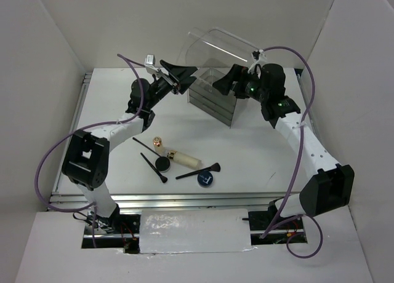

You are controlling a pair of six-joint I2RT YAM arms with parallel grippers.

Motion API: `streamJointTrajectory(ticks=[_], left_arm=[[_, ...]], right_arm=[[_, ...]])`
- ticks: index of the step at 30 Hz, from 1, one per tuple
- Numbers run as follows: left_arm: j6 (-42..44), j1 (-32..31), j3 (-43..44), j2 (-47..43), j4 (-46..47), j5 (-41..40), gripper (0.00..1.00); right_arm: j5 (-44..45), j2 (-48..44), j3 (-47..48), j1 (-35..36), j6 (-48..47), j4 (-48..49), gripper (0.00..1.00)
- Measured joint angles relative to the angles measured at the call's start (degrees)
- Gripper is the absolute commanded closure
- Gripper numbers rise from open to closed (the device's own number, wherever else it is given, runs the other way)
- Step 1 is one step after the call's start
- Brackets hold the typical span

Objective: Organize the makeup

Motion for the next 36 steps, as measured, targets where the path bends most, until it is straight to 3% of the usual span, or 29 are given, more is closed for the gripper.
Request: streamJointTrajectory(ticks=[6,9,15,29,36], left_arm=[[0.6,0.0,0.3,-1.6,-1.7,-0.2,0.10],[0.6,0.0,0.9,-1.6,-2.2,-0.2,0.01],[2.6,0.0,3.0,-2.7,-6.1,-0.3,0.01],[20.2,1.9,3.6,-27.4,-39.4,-9.6,0.01],[29.1,2.0,2.4,-34.0,-52.2,-14.9,0.00]], right_arm=[[-3.7,-1.2,0.2,0.0,0.9,7.6,0.00],[-4.3,-2.4,0.2,-0.2,1.3,10.1,0.00],[-5.6,-2.6,0.8,-0.7,2.8,12.7,0.00],[-5.6,-0.3,8.1,-4.9,6.9,16.2,0.00],[-5.1,4.7,14.8,-8.4,9.4,18.8,0.00]])
